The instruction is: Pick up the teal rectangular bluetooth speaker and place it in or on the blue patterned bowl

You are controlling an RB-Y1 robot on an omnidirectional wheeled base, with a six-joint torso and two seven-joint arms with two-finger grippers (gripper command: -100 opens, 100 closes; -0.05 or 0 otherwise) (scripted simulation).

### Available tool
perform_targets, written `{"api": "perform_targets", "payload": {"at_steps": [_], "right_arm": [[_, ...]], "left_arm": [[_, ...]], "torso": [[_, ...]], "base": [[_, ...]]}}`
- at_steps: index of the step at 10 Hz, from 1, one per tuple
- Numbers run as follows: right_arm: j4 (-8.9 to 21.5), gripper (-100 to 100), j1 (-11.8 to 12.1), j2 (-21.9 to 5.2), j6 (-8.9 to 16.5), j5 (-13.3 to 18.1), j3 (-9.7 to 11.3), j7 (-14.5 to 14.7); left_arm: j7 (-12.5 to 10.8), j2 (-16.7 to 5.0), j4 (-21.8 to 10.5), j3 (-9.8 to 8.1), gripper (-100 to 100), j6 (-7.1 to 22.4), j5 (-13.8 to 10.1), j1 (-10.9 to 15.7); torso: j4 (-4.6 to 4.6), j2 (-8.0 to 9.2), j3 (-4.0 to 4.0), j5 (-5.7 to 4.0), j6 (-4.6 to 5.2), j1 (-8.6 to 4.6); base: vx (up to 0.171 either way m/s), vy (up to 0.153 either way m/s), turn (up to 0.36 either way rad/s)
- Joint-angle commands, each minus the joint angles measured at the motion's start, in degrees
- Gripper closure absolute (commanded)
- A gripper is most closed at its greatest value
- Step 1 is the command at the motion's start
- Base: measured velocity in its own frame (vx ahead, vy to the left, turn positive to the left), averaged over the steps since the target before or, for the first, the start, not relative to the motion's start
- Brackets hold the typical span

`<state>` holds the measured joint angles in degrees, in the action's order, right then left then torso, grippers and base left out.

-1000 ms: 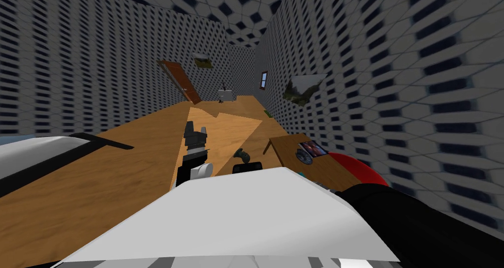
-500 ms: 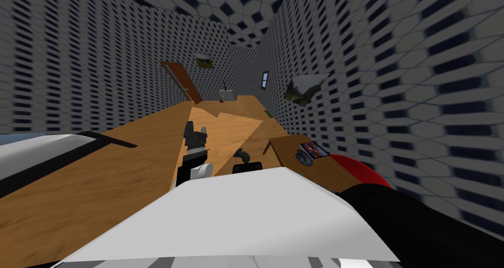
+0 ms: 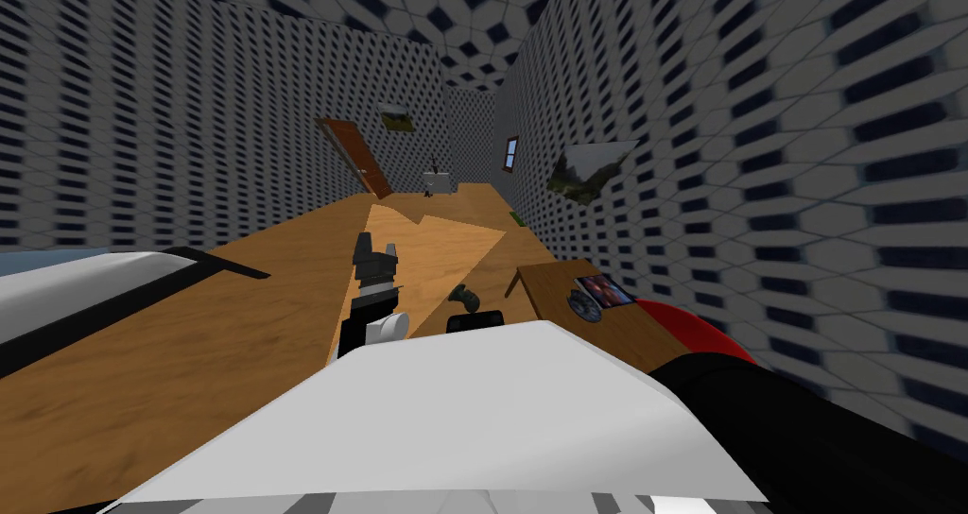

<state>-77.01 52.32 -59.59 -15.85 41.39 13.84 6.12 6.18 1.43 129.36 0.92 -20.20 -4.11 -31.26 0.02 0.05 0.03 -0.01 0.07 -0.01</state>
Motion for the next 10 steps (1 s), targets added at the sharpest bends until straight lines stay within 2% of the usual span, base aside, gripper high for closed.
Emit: {"api": "perform_targets", "payload": {"at_steps": [1, 2, 4, 5, 7, 8, 10], "right_arm": [[0.0, -100, 0.0, 0.1, 0.3, -1.7, 0.2, 1.0], [-1.7, -100, 0.8, 0.0, 2.8, -4.0, 2.0, 3.6], [-1.7, -100, 0.8, 0.0, 2.8, -6.2, 2.0, 4.5], [-3.4, -100, 1.7, -0.1, 5.3, -8.5, 3.7, 7.3], [-3.4, -100, 1.7, -0.1, 5.3, -10.7, 3.7, 8.1], [-5.1, -100, 2.6, -0.1, 7.9, -12.9, 5.4, 10.9], [-5.1, -100, 2.6, -0.1, 7.9, -15.2, 5.4, 11.6]], "left_arm": [[0.0, 0.0, 0.0, 0.00, 0, 0.0, 0.0, 0.0], [0.0, 0.0, 0.0, 0.00, 0, 0.0, 0.0, 0.0], [0.0, 0.0, 0.0, 0.00, 0, 0.0, 0.0, 0.0], [0.0, 0.0, 0.0, 0.00, 0, 0.0, 0.0, 0.0], [0.0, 0.0, 0.0, 0.00, 0, 0.0, 0.0, 0.0], [0.0, 0.0, 0.0, 0.00, 0, 0.0, 0.0, 0.0], [0.0, 0.0, 0.0, 0.00, 0, 0.0, 0.0, 0.0]], "torso": [[0.00, 0.00, 0.00, 0.00, 0.00, 0.00], [0.00, -0.01, 0.00, 0.01, 0.01, 0.06], [0.00, -0.02, -0.01, 0.00, 0.00, 0.01], [0.00, 0.00, 0.00, 0.01, 0.01, 0.06], [0.00, -0.01, 0.00, 0.00, 0.01, 0.00], [0.00, -0.01, -0.01, 0.01, 0.01, 0.06], [0.00, -0.01, -0.01, 0.00, 0.01, 0.01]], "base": [[0.003, -0.019, 0.011], [0.008, -0.032, 0.063], [0.002, -0.030, 0.022], [-0.002, -0.036, 0.075], [0.004, -0.030, 0.017], [0.002, -0.028, 0.072], [0.001, -0.033, 0.019]]}}
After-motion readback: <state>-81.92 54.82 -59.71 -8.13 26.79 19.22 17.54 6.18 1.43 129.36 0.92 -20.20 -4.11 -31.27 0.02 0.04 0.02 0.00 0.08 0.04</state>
